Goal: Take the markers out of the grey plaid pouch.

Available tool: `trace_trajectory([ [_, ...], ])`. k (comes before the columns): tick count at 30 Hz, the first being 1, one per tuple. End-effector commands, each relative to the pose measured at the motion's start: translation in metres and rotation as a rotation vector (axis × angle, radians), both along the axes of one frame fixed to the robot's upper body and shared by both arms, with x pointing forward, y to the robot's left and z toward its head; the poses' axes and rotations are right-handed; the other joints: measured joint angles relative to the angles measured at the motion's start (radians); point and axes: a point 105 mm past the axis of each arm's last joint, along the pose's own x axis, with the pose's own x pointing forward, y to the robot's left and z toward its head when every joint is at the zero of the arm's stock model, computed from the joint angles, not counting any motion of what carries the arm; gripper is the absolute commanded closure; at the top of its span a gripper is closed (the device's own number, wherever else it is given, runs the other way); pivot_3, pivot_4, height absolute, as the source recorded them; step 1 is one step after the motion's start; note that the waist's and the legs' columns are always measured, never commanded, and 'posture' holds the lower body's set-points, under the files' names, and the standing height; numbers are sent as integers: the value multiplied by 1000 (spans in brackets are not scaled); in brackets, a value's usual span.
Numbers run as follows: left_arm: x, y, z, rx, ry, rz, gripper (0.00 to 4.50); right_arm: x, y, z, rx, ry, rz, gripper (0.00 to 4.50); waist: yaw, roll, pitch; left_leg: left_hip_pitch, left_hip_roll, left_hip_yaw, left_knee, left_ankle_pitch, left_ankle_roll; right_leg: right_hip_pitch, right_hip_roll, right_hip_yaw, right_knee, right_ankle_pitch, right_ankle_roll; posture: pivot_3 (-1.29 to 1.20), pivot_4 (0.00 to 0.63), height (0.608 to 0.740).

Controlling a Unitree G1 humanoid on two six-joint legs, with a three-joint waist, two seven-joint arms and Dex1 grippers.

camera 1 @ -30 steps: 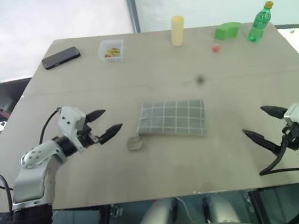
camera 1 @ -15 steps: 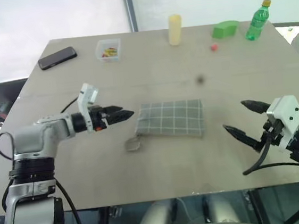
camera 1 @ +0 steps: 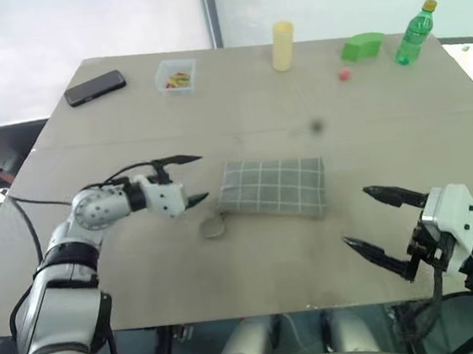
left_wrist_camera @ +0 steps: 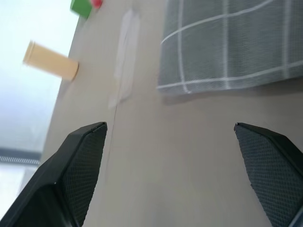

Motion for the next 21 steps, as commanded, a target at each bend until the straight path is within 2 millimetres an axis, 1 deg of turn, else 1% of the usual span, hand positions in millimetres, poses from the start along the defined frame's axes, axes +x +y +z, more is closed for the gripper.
trace_trajectory([
  [1,-3,-13,13,49,-120,-121,35,-9,9,6,-2,-89,67,0,-3,0,0,0,0,0,1,0,0,0,1,0,0,0,1,0,150,740],
  [4,-4,-15,10,109,-154,-156,35,-12,13,6,11,-112,77,0,-12,0,0,0,0,0,1,0,1,1,3,0,1,1,1,0,150,740],
  [6,-5,-15,8,148,-188,-177,35,-14,15,10,33,-135,73,0,-13,0,0,2,0,0,2,1,1,2,3,0,2,1,2,0,150,740],
  [9,-5,-12,-2,244,-247,-215,35,-16,17,11,39,-144,63,0,-13,-1,-1,4,0,0,2,0,1,3,4,0,2,1,3,0,150,740],
  [12,-4,-6,-7,312,-352,-272,35,-18,17,10,37,-142,53,0,-11,-2,-1,4,0,0,3,0,0,4,4,0,5,1,4,0,150,740],
  [13,-4,-4,-8,326,-377,-291,35,-19,17,10,37,-141,51,0,-11,-2,-1,4,0,0,4,0,0,4,4,0,5,-1,7,0,150,740],
  [17,-12,2,-10,348,-462,-423,35,-20,17,12,39,-138,39,0,-13,-3,-2,5,0,2,4,0,0,3,4,0,8,-2,9,0,150,740],
  [21,-14,2,-2,311,-525,-506,35,-18,18,11,40,-138,32,0,-12,-5,-2,5,0,2,4,0,1,3,4,0,9,-3,10,0,150,740],
])
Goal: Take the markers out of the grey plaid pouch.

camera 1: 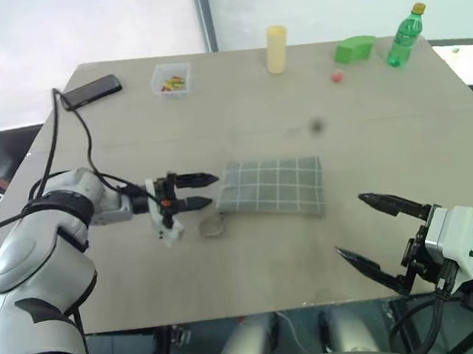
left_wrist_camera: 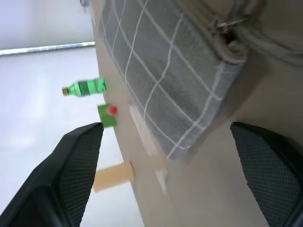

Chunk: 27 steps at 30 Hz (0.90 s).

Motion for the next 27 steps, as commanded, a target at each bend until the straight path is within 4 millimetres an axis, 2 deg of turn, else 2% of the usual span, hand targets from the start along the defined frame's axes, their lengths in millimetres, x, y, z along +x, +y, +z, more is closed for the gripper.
trace_trajectory([
  [1,-3,2,6,-19,-25,-67,35,-5,8,10,3,-47,31,0,0,0,0,0,0,0,0,0,1,0,0,0,0,0,0,0,150,740],
  [11,8,-36,2,-158,-53,-94,35,1,10,13,4,-62,16,0,3,-4,0,-1,-1,0,2,0,0,-1,-1,-1,2,0,1,0,150,740],
  [18,19,-29,6,-121,-126,-30,35,1,10,15,8,-61,-1,0,1,-4,0,-1,-1,0,2,0,1,-1,-1,0,3,0,1,0,150,740],
  [23,22,-39,9,-175,-146,-27,35,4,13,16,14,-61,-3,0,0,-5,-1,-1,-1,0,4,0,1,-1,-1,0,5,0,1,0,150,740],
  [27,23,-39,11,-191,-157,-21,35,5,13,17,13,-62,-4,0,1,-6,0,-2,-1,0,5,0,1,-1,-1,-1,5,0,1,0,150,740],
])
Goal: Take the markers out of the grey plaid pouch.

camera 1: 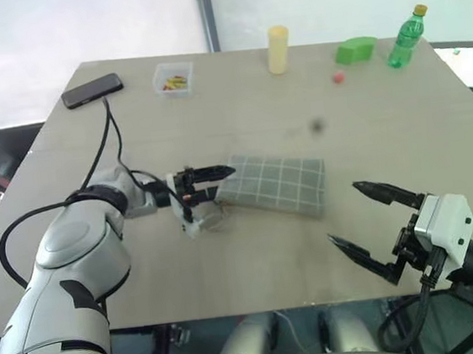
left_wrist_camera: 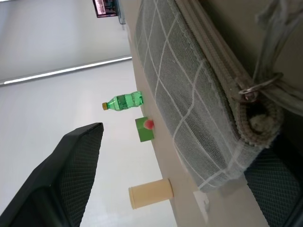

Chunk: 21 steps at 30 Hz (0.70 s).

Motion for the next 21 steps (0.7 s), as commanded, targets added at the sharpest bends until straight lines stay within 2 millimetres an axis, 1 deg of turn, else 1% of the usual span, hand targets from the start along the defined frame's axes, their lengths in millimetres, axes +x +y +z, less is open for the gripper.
trace_trajectory([
  [1,5,1,12,-43,-50,19,35,-4,4,7,0,-27,18,0,0,0,0,0,0,0,0,0,0,0,0,0,0,0,0,0,150,740],
  [2,5,1,12,-35,-54,17,35,-4,5,7,0,-26,17,0,0,0,0,0,0,0,0,0,0,0,0,0,0,0,0,0,150,740],
  [4,0,-4,17,-72,-42,-36,35,-4,5,7,1,-26,13,0,0,0,0,0,0,0,0,0,1,0,0,0,0,0,0,0,150,740],
  [8,-23,-29,31,-224,38,-250,35,-4,5,7,2,-25,7,0,2,-1,0,-1,0,0,0,0,0,0,-1,0,0,0,0,0,150,740],
  [11,-34,-42,35,-281,109,-327,35,-3,5,8,2,-27,5,0,2,-1,0,-1,0,0,2,0,-1,0,-1,0,0,0,0,0,150,740],
  [13,-35,-43,34,-285,131,-319,35,-3,5,8,2,-28,5,0,1,-1,0,-1,-1,1,3,0,-1,0,-1,0,0,0,0,0,150,740],
  [16,-28,-39,28,-245,131,-250,35,-2,5,8,-1,-27,7,0,-3,-1,0,-1,0,1,3,0,-1,0,0,0,1,0,0,0,150,740],
  [18,-25,-34,19,-186,146,-209,35,-1,5,8,0,-26,7,0,-2,-1,0,0,0,1,3,0,0,0,0,0,2,0,0,0,150,740],
  [21,-23,-30,10,-145,183,-163,35,0,5,8,0,-27,8,0,-1,-1,0,0,0,1,3,0,0,0,0,0,2,0,0,0,150,740],
])
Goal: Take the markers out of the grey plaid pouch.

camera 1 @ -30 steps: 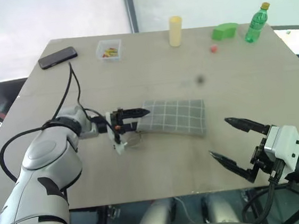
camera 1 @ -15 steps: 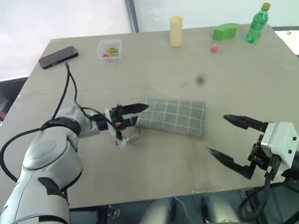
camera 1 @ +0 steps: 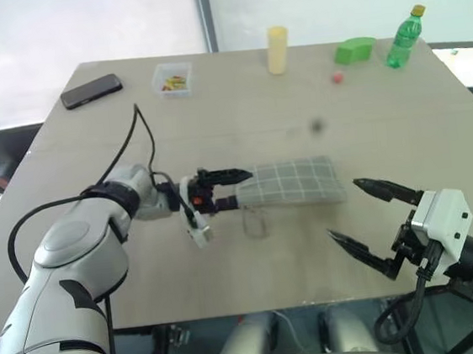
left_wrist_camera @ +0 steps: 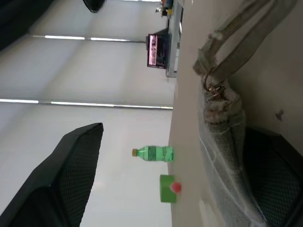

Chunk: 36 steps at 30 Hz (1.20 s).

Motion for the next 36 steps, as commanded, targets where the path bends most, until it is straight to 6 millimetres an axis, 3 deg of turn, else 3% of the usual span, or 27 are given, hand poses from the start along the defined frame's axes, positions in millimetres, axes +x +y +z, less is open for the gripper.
trace_trajectory([
  [1,4,3,-5,35,46,62,35,-4,6,7,4,-33,27,0,1,0,0,0,0,0,0,0,0,0,0,0,0,0,0,0,150,740],
  [4,3,3,-14,69,87,84,35,-4,7,7,6,-33,26,0,1,0,0,-1,-1,0,2,0,1,0,-1,0,0,0,0,0,150,740],
  [6,3,3,-16,77,94,95,591,-4,7,7,5,-32,26,0,1,0,0,-1,-1,0,2,0,1,0,-1,0,0,0,0,0,150,740],
  [9,5,2,-16,77,93,116,1713,-4,6,6,4,-32,24,0,1,0,0,-1,-1,0,2,0,1,0,0,0,0,0,0,0,150,740],
  [13,7,0,-12,46,99,128,3684,-4,6,6,3,-32,22,0,0,0,0,-1,-1,0,3,0,1,1,0,0,0,0,1,0,150,740],
  [16,9,-6,4,-43,109,132,4315,-4,5,7,4,-33,20,0,0,0,0,-1,-1,0,3,0,1,1,0,0,0,1,1,0,150,740],
  [21,34,-34,63,-371,200,211,4434,3,1,11,-5,-45,-33,0,3,0,0,-1,-1,-1,4,0,1,1,0,-1,0,1,1,0,150,740],
  [24,52,-52,84,-486,298,274,4434,14,-4,20,-15,-76,-107,0,5,0,0,-3,-2,-2,8,-1,1,1,0,-3,-1,2,2,0,150,740],
  [28,87,-77,111,-604,623,353,4434,25,-7,31,17,-45,-142,0,-6,0,0,-4,-2,0,8,0,4,1,-1,-3,-1,2,3,0,150,740],
  [32,99,-85,117,-676,974,294,4434,39,-11,45,77,-19,-199,0,-37,0,0,-9,-1,-2,10,0,6,-2,-1,-5,-1,5,-2,0,150,740],
  [36,82,-98,118,-675,1181,140,4434,59,-15,54,138,14,-280,0,-65,1,-1,-15,-1,-2,11,3,1,-8,-2,-3,0,6,-3,0,150,740],
])
